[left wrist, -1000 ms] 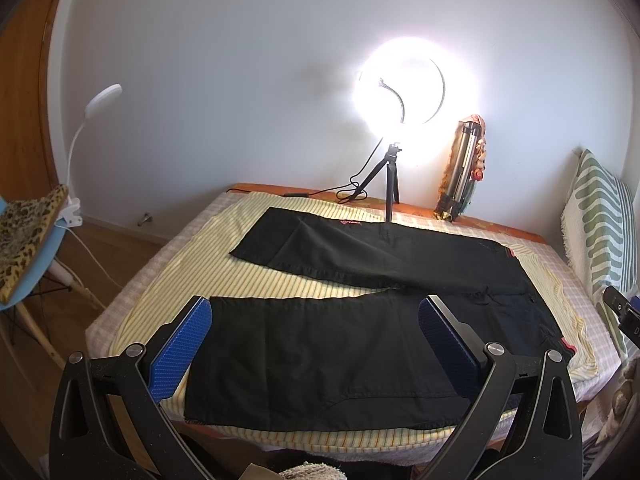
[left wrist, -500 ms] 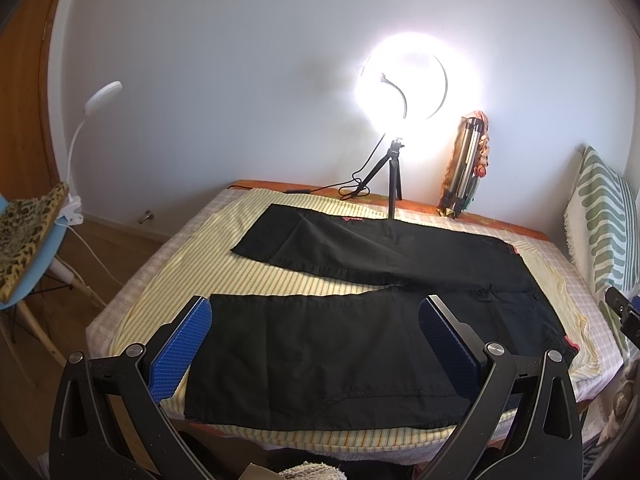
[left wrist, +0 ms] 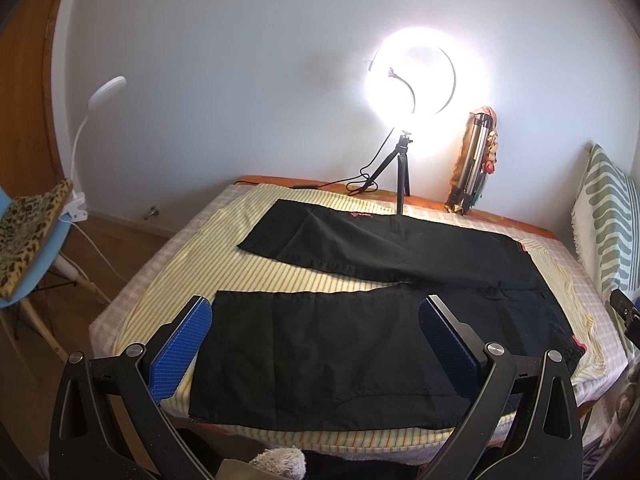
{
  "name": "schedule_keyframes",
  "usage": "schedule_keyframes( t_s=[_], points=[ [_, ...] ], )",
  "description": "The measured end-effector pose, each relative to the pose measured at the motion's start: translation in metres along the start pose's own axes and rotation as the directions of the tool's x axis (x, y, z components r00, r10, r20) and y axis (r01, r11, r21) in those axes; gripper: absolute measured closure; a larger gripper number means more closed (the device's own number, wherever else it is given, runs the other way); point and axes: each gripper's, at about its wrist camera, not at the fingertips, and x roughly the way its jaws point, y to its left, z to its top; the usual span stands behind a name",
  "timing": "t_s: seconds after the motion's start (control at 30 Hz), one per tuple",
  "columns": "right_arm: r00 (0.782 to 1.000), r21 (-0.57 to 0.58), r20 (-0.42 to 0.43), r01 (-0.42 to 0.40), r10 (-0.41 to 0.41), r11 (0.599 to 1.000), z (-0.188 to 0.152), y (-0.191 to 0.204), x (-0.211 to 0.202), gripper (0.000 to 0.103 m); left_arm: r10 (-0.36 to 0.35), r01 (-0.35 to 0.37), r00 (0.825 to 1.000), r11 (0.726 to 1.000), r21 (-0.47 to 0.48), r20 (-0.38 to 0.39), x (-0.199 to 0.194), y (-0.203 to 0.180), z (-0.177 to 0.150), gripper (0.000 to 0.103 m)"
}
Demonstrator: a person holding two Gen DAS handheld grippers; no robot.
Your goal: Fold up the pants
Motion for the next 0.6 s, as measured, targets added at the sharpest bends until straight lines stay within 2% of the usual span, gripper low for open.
schedule_keyframes(
  t_s=[0.2,0.33,0.5,0.6],
  points=[
    [0.999,-0.018,-0.017,-0.035,0.034,0.999,0.0,0.001,0.007,0.001,-0.008,0.008,0.999,1.0,-0.007,-0.035,0.008,0.01,0.001,0.0],
    [0.997,-0.051,-0.033,-0.069,0.067,0.996,0.001,0.002,0.013,0.001,0.001,0.0,0.999,0.999,0.039,-0.033,0.01,0.015,0.002,0.0],
    [0.994,-0.085,-0.055,-0.103,0.098,0.991,0.001,0.003,0.021,0.001,-0.031,0.033,0.999,0.998,0.058,-0.039,0.017,0.026,0.002,0.0],
    [0.99,-0.127,-0.077,-0.129,0.119,0.984,-0.002,0.006,0.027,0.001,-0.037,0.042,0.998,0.994,0.105,-0.045,0.023,0.028,-0.001,0.003]
  ],
)
